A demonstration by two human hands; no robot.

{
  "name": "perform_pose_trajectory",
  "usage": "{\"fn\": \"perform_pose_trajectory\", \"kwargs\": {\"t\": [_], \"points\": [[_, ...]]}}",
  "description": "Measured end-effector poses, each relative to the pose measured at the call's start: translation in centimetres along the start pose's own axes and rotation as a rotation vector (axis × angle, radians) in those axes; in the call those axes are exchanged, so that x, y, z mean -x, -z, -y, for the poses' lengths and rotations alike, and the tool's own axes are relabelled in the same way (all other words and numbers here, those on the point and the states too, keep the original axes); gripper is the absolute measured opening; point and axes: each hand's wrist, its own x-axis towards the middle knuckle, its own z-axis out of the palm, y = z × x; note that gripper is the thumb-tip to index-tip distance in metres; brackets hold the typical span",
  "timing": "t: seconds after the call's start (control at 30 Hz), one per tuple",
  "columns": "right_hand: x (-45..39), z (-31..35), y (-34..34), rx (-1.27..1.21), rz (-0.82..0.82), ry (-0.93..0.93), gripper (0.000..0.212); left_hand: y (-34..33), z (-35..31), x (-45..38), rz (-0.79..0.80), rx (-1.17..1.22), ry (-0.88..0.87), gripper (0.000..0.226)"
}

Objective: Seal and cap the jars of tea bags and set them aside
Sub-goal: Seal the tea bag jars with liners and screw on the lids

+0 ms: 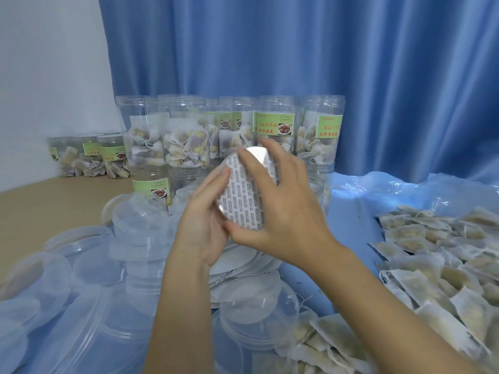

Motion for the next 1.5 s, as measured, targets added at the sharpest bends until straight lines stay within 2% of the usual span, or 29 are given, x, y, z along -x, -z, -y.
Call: {"fn": "perform_pose_trajectory", "kwargs": {"t": [0.07, 0.13, 0.23, 0.33, 0.4, 0.5, 0.6, 0.7, 0.87, 1.0, 1.17, 1.27, 1.33, 1.4, 1.5], "points": [[0.0, -0.6, 0.0, 0.003, -0.041, -0.046, 0.088, -0.1, -0.2, 0.1, 0.069, 0.005, 0.032, 0.044], [-0.5, -1.8, 0.2, -0.027, -0.046, -0.163, 0.089, -0.2, -0.2, 0.0, 0.059, -0.084, 0.066, 0.049], [-2.0, -4.8, 0.9, -0.042, -0.004, -0.400, 0.087, 0.1, 0.0, -0.4, -0.104, -0.217, 0.060, 0.046], [-3.6, -8.3, 1.5, -0.032, 0.133, -0.534, 0.073, 0.8, 0.2, -0.5, -0.248, -0.211, 0.041, 0.045], [-4.3, -10.0, 1.1, 0.055, 0.310, -0.556, 0.063, 1.2, 0.3, -0.5, -0.291, -0.176, 0.029, 0.039], [-5.0, -11.2, -0.2, 0.152, 0.552, -0.538, 0.062, 1.7, 0.3, -0.6, -0.337, -0.133, 0.017, 0.023], [-5.3, -11.4, -1.3, 0.111, 0.597, -0.498, 0.057, 2.1, 0.4, -0.5, -0.368, -0.109, 0.008, 0.018], [-4.6, -11.4, -1.5, 0.132, 0.602, -0.450, 0.070, 2.2, 0.5, -0.5, -0.380, -0.094, 0.000, 0.017], [-2.7, -10.6, -1.1, 0.220, 0.495, -0.403, 0.075, 1.8, 0.4, -0.5, -0.372, -0.111, -0.002, 0.018], [-0.8, -9.5, -1.1, 0.246, 0.304, -0.313, 0.067, 1.3, 0.3, -0.5, -0.359, -0.151, -0.007, 0.017], [0.9, -9.2, 0.3, 0.149, 0.182, -0.309, 0.068, 1.0, 0.3, -0.6, -0.383, -0.223, -0.007, 0.015], [0.4, -8.7, 1.5, 0.074, 0.046, -0.278, 0.066, 0.9, 0.3, -0.9, -0.416, -0.240, -0.015, 0.011], [-0.2, -8.2, 2.4, -0.060, -0.088, -0.292, 0.065, 0.8, 0.4, -1.0, -0.459, -0.258, -0.033, 0.009], [-0.7, -7.3, 3.2, -0.333, -0.235, -0.348, 0.061, 0.5, 0.3, -1.0, -0.499, -0.294, -0.045, 0.014], [-1.2, -5.7, 3.2, -0.780, -0.348, -0.412, 0.052, -0.1, -0.1, -0.8, -0.426, -0.289, 0.033, 0.049]]}}
